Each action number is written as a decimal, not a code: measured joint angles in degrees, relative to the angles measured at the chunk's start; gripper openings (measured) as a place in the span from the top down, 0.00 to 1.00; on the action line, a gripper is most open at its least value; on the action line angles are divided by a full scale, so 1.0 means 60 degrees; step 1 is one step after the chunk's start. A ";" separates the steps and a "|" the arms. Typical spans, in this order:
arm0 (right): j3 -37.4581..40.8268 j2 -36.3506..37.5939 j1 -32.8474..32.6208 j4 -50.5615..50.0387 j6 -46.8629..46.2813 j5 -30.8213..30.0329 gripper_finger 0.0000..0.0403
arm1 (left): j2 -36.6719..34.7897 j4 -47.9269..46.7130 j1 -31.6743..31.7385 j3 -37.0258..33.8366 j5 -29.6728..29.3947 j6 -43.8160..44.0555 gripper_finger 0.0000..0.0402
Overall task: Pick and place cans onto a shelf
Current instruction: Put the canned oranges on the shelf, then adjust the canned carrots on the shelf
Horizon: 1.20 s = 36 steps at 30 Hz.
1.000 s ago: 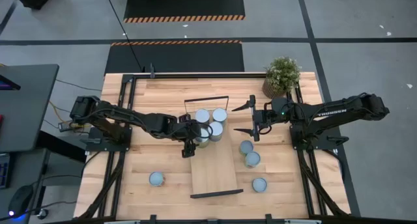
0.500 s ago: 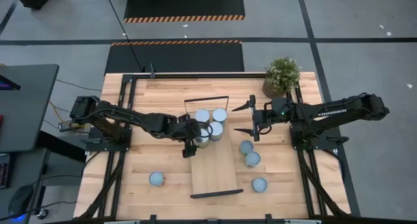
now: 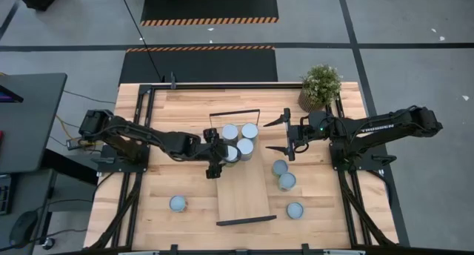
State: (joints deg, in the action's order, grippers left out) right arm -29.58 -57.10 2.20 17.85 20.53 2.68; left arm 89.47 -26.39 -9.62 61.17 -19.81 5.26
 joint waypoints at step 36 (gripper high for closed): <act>0.0000 0.0000 0.0004 -0.0083 0.0007 -0.0004 0.09 | -0.0670 0.0130 -0.0755 0.0000 -0.2205 -0.0500 0.04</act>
State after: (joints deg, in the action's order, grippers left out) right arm -29.58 -57.10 2.22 17.35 20.58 2.66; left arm 85.45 -25.61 -14.15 61.17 -33.04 2.26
